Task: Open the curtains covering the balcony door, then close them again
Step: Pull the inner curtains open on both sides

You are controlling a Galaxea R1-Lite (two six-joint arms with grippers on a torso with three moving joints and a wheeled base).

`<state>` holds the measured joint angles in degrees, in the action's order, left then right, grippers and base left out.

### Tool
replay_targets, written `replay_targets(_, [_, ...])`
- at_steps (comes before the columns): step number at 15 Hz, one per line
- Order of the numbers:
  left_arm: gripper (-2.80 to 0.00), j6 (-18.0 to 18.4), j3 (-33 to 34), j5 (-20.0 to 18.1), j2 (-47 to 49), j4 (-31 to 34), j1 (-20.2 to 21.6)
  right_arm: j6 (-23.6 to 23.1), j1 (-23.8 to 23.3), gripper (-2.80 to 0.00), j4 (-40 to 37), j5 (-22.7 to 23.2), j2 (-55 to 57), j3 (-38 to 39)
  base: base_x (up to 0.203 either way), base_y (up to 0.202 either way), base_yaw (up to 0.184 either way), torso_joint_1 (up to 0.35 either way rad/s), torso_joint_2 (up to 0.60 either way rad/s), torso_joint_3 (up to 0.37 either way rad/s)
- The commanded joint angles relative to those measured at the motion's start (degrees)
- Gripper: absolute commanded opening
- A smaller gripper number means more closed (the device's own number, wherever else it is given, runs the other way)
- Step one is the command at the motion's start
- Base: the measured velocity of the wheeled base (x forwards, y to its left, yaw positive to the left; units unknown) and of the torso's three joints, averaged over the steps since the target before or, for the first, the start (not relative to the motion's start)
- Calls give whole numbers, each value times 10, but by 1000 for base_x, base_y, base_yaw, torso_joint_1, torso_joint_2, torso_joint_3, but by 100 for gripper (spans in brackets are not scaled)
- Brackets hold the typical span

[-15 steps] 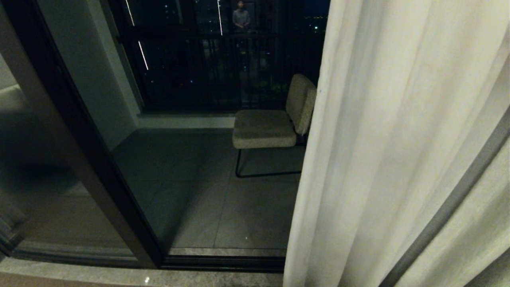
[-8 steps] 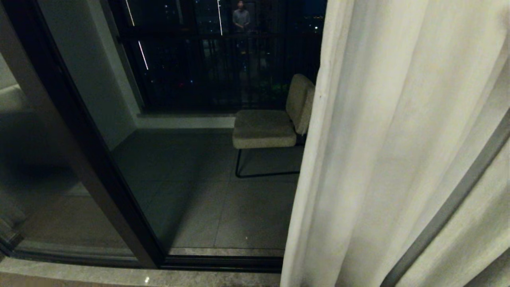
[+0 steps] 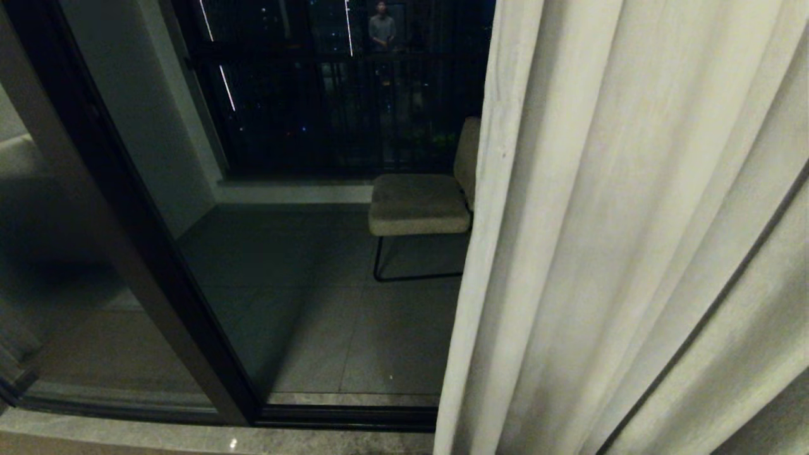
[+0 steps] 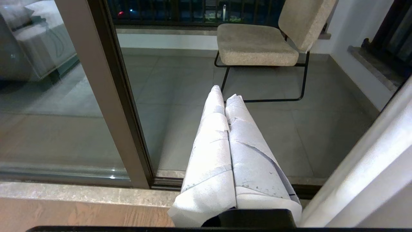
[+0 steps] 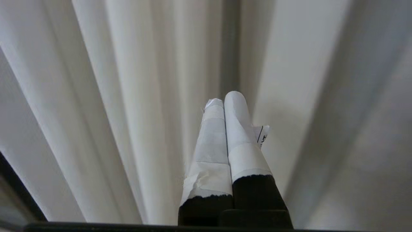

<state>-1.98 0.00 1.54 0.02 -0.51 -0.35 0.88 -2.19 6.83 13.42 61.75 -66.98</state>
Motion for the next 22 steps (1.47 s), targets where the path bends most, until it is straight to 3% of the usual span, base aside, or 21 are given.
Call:
replay_targets(1, [-280,0,0,0,0,0,0,1,-7,-280,1,3,-10,-1,0,0,0,0,0,0])
replay_targets(3, [-280,0,0,0,0,0,0,3,-4,-280,3,7,-15,-2,0,0,0,0,0,0])
replay_targets(5, [-280,0,0,0,0,0,0,5,8,-280,5,47,-13,-9,0,0,0,0,0,0])
replay_targets(8, [-280,0,0,0,0,0,0,20,60,-280,8,70,-6,-10,0,0,0,0,0,0])
replay_targets(10, [-280,0,0,0,0,0,0,18,84,-280,5,69,-18,28,0,0,0,0,0,0])
replay_targets(14, [-280,0,0,0,0,0,0,-14,92,-280,12,44,-120,225,0,0,0,0,0,0])
replay_targets(20, [-280,0,0,0,0,0,0,-58,93,-280,15,-90,-380,504,0,0,0,0,0,0])
replay_targets(22, [-280,0,0,0,0,0,0,-69,77,-280,33,-106,-419,576,0,0,0,0,0,0])
